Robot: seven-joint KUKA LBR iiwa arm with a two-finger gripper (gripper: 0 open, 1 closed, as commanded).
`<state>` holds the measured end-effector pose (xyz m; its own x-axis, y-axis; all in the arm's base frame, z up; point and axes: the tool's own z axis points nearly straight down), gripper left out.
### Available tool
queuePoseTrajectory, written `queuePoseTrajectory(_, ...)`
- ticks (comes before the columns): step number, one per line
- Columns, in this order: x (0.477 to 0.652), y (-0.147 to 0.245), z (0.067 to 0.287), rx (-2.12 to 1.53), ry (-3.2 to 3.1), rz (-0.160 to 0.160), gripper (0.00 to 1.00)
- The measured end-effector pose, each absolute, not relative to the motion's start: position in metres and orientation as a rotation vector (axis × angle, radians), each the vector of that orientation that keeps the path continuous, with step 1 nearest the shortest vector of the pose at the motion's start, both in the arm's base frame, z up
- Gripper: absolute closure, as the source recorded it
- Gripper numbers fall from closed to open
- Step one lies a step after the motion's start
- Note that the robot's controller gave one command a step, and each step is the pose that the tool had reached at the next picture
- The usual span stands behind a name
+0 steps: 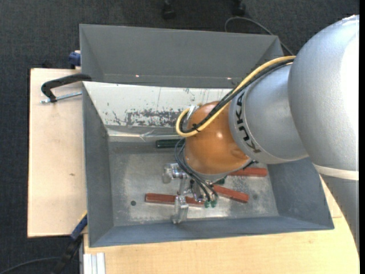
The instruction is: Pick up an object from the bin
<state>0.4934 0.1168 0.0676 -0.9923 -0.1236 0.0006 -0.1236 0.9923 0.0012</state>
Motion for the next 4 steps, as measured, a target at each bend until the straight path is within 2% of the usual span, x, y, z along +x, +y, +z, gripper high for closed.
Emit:
queuePoseTrajectory(3, 0.4951, 0.1194, 0.0692, 0.191, -3.139, -0.004, 0.0)
queuePoseTrajectory(4, 0.4951, 0.1194, 0.0692, 0.191, -3.138, -0.003, 1.0)
